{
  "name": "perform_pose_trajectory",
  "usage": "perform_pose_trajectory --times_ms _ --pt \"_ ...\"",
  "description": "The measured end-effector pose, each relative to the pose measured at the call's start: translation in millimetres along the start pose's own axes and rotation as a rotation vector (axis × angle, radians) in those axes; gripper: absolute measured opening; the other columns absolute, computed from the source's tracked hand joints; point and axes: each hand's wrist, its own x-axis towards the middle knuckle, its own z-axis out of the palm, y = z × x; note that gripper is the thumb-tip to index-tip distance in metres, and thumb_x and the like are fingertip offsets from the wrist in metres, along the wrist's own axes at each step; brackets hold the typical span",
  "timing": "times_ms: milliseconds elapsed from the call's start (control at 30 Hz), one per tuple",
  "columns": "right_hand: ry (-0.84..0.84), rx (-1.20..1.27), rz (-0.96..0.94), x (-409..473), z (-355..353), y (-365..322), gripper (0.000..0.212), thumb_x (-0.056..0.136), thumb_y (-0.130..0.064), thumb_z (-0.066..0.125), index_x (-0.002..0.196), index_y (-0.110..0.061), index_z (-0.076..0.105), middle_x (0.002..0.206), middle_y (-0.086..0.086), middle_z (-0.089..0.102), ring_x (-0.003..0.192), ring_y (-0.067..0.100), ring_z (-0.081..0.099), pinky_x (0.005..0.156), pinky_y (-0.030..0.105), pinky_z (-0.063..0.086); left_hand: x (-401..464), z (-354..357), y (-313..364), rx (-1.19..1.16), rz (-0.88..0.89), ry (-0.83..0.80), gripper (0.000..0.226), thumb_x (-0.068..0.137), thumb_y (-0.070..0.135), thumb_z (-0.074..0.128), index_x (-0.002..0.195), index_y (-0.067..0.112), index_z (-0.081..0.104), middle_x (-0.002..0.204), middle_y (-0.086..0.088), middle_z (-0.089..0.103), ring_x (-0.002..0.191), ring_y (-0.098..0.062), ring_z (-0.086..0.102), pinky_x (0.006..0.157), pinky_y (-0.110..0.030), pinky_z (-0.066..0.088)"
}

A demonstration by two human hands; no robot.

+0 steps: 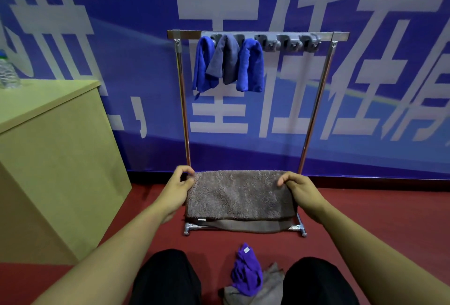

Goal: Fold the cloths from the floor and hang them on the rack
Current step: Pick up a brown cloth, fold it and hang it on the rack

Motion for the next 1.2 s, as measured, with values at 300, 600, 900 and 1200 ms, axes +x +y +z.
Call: perform_pose_trajectory --times_ms 300,600,900,1200 --pt "-0.108 -0.113 0.010 -1.4 0.6 4.8 0.046 0.083 -0.006 0.076 0.124 -0.021 0.065 0.130 -0.001 0.048 0.117 0.016 0.057 0.103 0.034 0.050 -9.3 3.6 7.1 0.158 0.008 -0.123 0.043 0.084 0.007 0.074 0.115 0.035 0.066 0.126 -0.003 0.064 0.114 -0.017 0.065 0.104 -0.041 0.052" --pt "0.041 0.108 -0.010 0.6 1.7 3.1 0.083 0.079 0.013 0.073 0.141 -0.028 0.038 0.117 0.009 0.070 0.105 0.017 0.070 0.085 0.025 0.058 -5.0 5.0 11.7 0.096 0.069 0.042 0.089 0.083 -0.010 0.073 0.149 0.033 0.031 0.137 -0.009 0.059 0.114 -0.016 0.066 0.102 -0.038 0.053" --pt "0.153 0.300 0.149 4.4 -0.4 4.4 0.045 0.077 0.001 0.080 0.118 0.006 0.064 0.098 0.013 0.077 0.097 0.026 0.073 0.093 0.043 0.056 -8.5 8.1 19.6 -0.240 -0.123 0.082 0.052 0.084 -0.019 0.062 0.132 0.000 0.059 0.122 -0.016 0.071 0.102 -0.023 0.071 0.096 -0.036 0.055" --pt "0.126 0.565 0.121 3.6 -1.2 -1.6 0.046 0.078 0.014 0.070 0.120 -0.004 0.063 0.106 0.016 0.075 0.099 0.030 0.072 0.081 0.035 0.058 -3.4 7.2 20.8 -0.325 -0.150 0.109 0.034 0.087 -0.019 0.056 0.109 0.002 0.069 0.104 -0.024 0.074 0.097 -0.038 0.072 0.092 -0.049 0.057"
